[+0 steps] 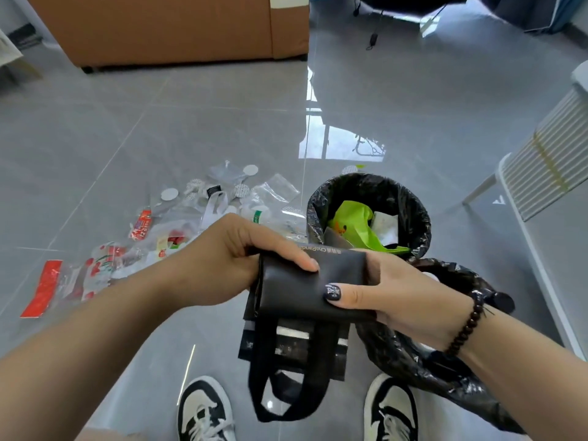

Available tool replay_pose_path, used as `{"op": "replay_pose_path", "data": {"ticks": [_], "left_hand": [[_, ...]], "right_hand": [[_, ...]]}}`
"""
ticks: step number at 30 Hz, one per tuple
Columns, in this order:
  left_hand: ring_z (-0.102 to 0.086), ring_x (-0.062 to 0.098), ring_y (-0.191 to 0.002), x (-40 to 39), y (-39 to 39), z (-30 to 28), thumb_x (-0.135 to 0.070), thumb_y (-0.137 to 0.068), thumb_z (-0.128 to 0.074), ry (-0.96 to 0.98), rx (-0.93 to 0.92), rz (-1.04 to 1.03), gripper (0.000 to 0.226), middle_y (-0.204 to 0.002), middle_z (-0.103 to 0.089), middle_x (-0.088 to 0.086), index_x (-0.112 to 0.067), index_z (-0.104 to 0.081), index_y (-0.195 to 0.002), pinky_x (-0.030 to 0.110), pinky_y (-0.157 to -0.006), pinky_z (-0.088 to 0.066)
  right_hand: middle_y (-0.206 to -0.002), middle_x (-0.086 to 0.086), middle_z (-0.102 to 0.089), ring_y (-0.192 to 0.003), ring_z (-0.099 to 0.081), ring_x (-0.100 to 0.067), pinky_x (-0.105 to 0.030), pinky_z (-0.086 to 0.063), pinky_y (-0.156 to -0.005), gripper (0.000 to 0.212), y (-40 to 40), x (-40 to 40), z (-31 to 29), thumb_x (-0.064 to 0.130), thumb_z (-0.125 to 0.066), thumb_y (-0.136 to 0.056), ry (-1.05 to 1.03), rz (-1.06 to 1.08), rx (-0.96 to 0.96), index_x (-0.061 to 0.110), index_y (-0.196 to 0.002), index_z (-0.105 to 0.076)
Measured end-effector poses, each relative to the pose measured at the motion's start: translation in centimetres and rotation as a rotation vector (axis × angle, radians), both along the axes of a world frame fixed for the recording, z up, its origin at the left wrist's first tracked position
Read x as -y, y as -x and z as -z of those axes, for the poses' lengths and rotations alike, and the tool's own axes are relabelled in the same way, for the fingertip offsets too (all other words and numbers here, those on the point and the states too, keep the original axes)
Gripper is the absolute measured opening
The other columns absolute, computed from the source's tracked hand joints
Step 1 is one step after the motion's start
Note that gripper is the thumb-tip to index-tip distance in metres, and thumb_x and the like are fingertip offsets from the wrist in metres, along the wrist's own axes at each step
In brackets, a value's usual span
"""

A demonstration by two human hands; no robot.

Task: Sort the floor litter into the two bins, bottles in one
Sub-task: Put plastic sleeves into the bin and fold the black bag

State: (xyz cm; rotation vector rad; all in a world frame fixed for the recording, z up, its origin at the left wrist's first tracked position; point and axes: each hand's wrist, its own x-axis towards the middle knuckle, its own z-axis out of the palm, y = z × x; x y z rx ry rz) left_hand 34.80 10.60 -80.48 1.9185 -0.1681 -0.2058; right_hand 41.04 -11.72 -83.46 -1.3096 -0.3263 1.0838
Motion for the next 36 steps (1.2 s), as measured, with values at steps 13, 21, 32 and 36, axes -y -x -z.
{"op": "replay_pose_path", "data": {"ticks": [13, 21, 32, 36], "left_hand": [[-0.071, 0.014, -0.084, 0.4, -1.4, 1.0, -0.02, -0.082, -0.075, 0.12, -0.314, -0.188, 0.03, -0.096, -0.075, 0.003, -0.018, -0.062, -0.11, 0.021, -0.064, -0.055], [-0.07, 0.015, -0.077, 1.6, -4.2, 2.3, -0.016, -0.084, -0.071, 0.313, -0.26, -0.42, 0.019, -0.091, -0.076, 0.005, -0.013, -0.069, -0.102, 0.029, -0.064, -0.058], [-0.069, 0.036, -0.098, 3.2, -7.3, 1.3, -0.073, -0.071, -0.056, 0.81, -0.847, -0.243, 0.08, -0.117, -0.068, 0.02, -0.005, -0.073, -0.109, 0.054, -0.085, -0.053], [-0.07, 0.036, -0.094, 3.2, -8.5, 1.2, -0.066, -0.065, -0.057, 0.774, -0.794, -0.258, 0.082, -0.114, -0.069, 0.022, -0.002, -0.067, -0.115, 0.053, -0.078, -0.055]], "right_hand": [[-0.1, -0.006, -0.074, -0.094, -0.071, -0.021, -0.033, -0.059, -0.078, 0.039, -0.4, -0.9, -0.5, 0.006, -0.076, -0.072, 0.098, 0.348, 0.264, 0.007, -0.109, -0.063], [-0.111, -0.017, -0.069, -0.098, -0.065, -0.035, -0.064, -0.043, -0.095, 0.038, -1.9, -1.2, -0.7, 0.02, -0.067, -0.079, 0.05, 0.408, 0.0, 0.016, -0.116, -0.063], [-0.085, 0.009, -0.066, -0.082, -0.065, -0.009, -0.03, -0.056, -0.074, 0.026, -5.3, 0.1, 1.0, 0.003, -0.068, -0.081, 0.037, 0.62, 0.81, 0.019, -0.094, -0.052], [-0.1, -0.005, -0.063, -0.097, -0.062, -0.014, -0.027, -0.051, -0.082, 0.028, -6.1, 1.0, 1.8, -0.012, -0.064, -0.074, 0.039, 0.37, 1.331, 0.003, -0.097, -0.06]]}}
